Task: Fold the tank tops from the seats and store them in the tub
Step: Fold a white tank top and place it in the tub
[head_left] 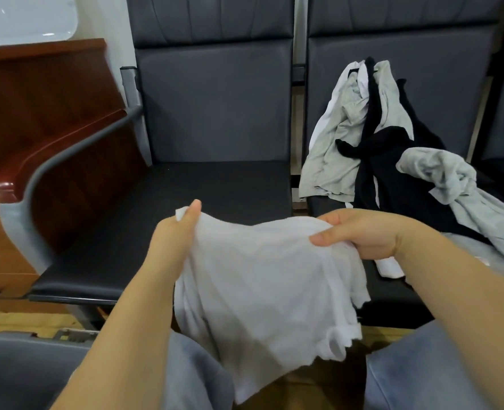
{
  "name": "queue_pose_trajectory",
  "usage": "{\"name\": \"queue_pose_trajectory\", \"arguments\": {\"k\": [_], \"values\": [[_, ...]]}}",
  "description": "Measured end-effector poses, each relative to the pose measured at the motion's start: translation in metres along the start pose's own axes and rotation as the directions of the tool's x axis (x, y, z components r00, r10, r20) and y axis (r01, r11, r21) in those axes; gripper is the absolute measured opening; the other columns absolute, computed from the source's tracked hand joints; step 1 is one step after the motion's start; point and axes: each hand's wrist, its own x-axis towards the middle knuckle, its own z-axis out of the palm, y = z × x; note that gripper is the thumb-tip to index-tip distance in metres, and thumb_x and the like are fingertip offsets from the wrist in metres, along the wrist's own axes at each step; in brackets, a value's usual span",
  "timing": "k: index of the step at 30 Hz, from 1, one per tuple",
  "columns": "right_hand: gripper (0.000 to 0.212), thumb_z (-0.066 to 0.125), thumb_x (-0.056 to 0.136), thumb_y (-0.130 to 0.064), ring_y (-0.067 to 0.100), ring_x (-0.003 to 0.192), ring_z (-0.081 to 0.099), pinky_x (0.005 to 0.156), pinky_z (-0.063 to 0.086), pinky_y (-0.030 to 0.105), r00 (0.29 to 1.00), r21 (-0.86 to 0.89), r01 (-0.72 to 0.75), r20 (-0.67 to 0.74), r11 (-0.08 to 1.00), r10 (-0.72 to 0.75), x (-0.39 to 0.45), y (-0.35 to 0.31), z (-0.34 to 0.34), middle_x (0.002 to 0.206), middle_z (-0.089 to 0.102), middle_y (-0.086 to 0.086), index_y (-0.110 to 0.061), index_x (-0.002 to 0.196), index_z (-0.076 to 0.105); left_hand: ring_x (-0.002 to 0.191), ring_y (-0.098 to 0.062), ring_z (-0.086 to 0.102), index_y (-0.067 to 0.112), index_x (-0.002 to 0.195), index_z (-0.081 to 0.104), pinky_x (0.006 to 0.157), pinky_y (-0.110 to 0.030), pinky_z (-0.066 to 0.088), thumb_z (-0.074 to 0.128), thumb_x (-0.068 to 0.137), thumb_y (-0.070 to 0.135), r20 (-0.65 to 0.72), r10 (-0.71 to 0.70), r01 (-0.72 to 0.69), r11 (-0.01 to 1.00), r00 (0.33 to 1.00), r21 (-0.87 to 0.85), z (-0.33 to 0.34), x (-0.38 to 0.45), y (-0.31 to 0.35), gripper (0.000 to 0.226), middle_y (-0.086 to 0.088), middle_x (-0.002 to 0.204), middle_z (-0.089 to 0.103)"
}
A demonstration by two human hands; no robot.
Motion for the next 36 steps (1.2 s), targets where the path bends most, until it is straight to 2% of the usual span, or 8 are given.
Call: {"name": "queue_pose_trajectory", "arguments": {"k": [4, 9, 15, 21, 23, 28, 33, 36], "values": [[0.06, 0.093, 0.05, -0.035, 0.024, 0.095, 0.069, 0.078, 0.057, 0.033, 0.993, 0.217, 0.117, -0.006, 0.969, -0.119, 0.009, 0.005, 0.011, 0.105, 0.071, 0.014, -0.008, 0.1, 0.073, 0.071, -0.012, 0.056, 0.019, 0.076, 0.062, 0.063, -0.024, 0.041, 0.053, 0.094, 0.047, 0.312, 0.218, -0.26, 0.96, 0.925, 0.101, 0.021, -0.022, -0.011, 0.035, 0.006, 0.073, 0.059], [0.013, 0.073, 0.07, -0.024, 0.02, 0.081, 0.07, 0.069, 0.057, 0.029, 0.974, 0.329, 0.215, -0.145, 0.92, -0.176, 0.015, 0.003, 0.025, 0.09, 0.072, 0.01, -0.013, 0.078, 0.076, 0.083, 0.006, 0.06, 0.027, 0.099, 0.066, 0.066, -0.003, 0.044, 0.056, 0.095, 0.033, 0.383, 0.496, -0.504, 0.859, 0.779, -0.088, 0.043, -0.03, -0.023, 0.012, 0.014, 0.095, 0.065], [0.036, 0.063, 0.085, -0.019, 0.029, 0.109, 0.062, 0.093, 0.052, 0.042, 0.993, 0.223, 0.12, -0.007, 0.968, -0.121, 0.022, 0.004, 0.028, 0.119, 0.065, 0.013, -0.011, 0.121, 0.062, 0.096, -0.007, 0.067, 0.05, 0.087, 0.073, 0.084, -0.028, 0.052, 0.048, 0.085, 0.058, 0.577, 0.385, -0.237, 0.918, 0.72, -0.317, 0.053, -0.037, -0.021, 0.026, 0.019, 0.096, 0.071], [0.042, 0.078, 0.073, -0.028, 0.026, 0.101, 0.064, 0.089, 0.053, 0.04, 0.997, 0.002, -0.01, 0.081, 1.0, 0.01, 0.014, -0.004, 0.019, 0.111, 0.067, 0.013, -0.01, 0.109, 0.068, 0.07, -0.017, 0.061, 0.007, 0.074, 0.066, 0.072, -0.032, 0.05, 0.047, 0.092, 0.055, 0.589, 0.329, -0.381, 0.924, 0.738, -0.038, 0.039, -0.037, -0.016, 0.054, -0.014, 0.075, 0.063], [0.032, 0.085, 0.066, -0.028, 0.022, 0.088, 0.069, 0.079, 0.058, 0.037, 0.999, -0.026, -0.04, -0.012, 0.999, 0.04, 0.008, -0.005, 0.01, 0.098, 0.07, 0.011, -0.013, 0.091, 0.072, 0.064, -0.018, 0.047, 0.009, 0.065, 0.05, 0.065, -0.029, 0.04, 0.051, 0.092, 0.053, 0.489, 0.349, -0.38, 0.924, 0.799, -0.037, 0.031, -0.032, -0.014, 0.051, -0.008, 0.066, 0.046], [0.059, 0.096, 0.032, -0.043, 0.017, 0.083, 0.071, 0.066, 0.057, 0.025, 0.987, 0.042, 0.041, -0.16, 0.998, -0.034, -0.002, -0.001, -0.008, 0.093, 0.074, 0.007, -0.017, 0.081, 0.078, 0.075, -0.014, 0.054, 0.014, 0.089, 0.065, 0.063, -0.021, 0.039, 0.052, 0.087, 0.061, 0.369, 0.263, -0.288, 0.958, 0.891, 0.012, 0.017, -0.008, -0.016, 0.049, -0.002, 0.089, 0.058], [0.074, 0.096, 0.038, -0.04, 0.02, 0.092, 0.07, 0.07, 0.056, 0.026, 0.964, 0.207, 0.227, -0.19, 0.952, -0.188, 0.001, -0.001, -0.001, 0.104, 0.072, 0.011, -0.011, 0.102, 0.073, 0.077, -0.021, 0.056, 0.003, 0.09, 0.064, 0.075, -0.033, 0.046, 0.059, 0.082, 0.059, 0.619, 0.26, -0.299, 0.953, 0.741, -0.042, 0.024, -0.022, -0.021, 0.058, -0.008, 0.086, 0.06], [0.078, 0.096, 0.031, -0.043, 0.017, 0.088, 0.071, 0.068, 0.056, 0.025, 0.958, 0.192, 0.235, -0.21, 0.953, -0.194, 0.007, 0.0, 0.01, 0.096, 0.073, 0.005, -0.018, 0.101, 0.072, 0.077, -0.02, 0.061, -0.003, 0.091, 0.066, 0.074, -0.031, 0.049, 0.067, 0.073, 0.048, 0.737, 0.264, -0.148, 0.964, 0.623, -0.22, 0.035, -0.03, -0.021, 0.054, -0.007, 0.085, 0.066]]}}
